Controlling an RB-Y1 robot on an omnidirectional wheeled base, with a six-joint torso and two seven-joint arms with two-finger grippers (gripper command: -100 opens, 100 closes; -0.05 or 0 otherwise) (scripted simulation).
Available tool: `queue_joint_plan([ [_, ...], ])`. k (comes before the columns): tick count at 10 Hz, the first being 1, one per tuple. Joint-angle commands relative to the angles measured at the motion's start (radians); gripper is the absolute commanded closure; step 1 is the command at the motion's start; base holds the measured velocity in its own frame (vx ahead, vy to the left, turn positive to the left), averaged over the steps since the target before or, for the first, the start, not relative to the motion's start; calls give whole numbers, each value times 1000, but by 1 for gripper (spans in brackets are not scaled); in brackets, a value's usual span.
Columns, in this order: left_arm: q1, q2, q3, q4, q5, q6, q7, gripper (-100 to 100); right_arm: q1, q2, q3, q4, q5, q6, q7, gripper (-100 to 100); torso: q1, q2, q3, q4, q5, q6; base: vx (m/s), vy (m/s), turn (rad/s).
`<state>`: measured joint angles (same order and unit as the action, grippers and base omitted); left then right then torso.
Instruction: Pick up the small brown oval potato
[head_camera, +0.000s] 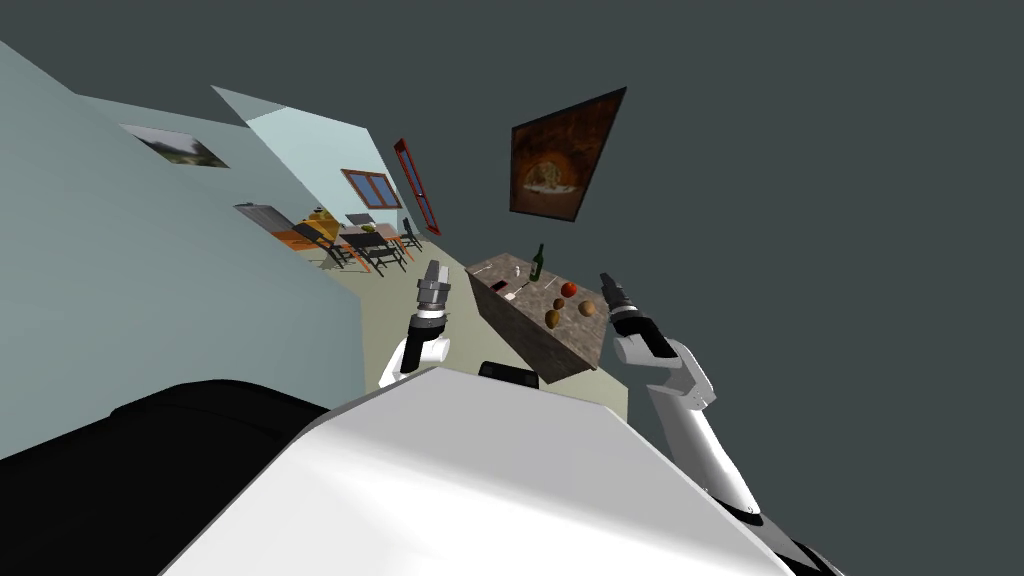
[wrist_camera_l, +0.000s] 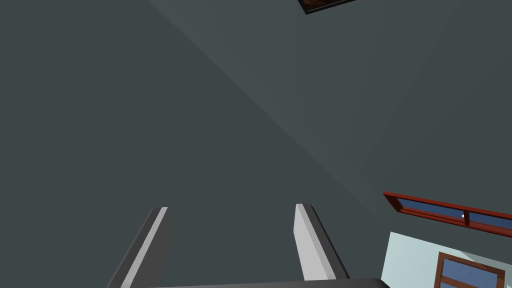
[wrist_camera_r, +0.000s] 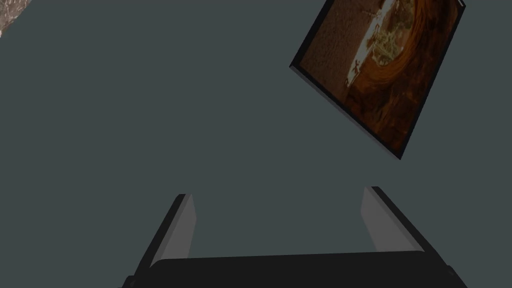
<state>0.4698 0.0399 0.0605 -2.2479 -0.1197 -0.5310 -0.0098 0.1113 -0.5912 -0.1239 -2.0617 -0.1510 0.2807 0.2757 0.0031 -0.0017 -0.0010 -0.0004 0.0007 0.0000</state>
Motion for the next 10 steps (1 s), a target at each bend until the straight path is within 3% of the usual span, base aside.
queue_joint_plan([
  [1,0,0,0,0,0,0,0,0,-18,-23,-3,17,-17,50,14,-100,0,0,0,0,0,0,24,42,38],
  [10,0,0,0,0,0,0,0,0,-117,-134,-9,94,-104,280,93,-100,-1,0,0,0,0,0,21,29,48],
])
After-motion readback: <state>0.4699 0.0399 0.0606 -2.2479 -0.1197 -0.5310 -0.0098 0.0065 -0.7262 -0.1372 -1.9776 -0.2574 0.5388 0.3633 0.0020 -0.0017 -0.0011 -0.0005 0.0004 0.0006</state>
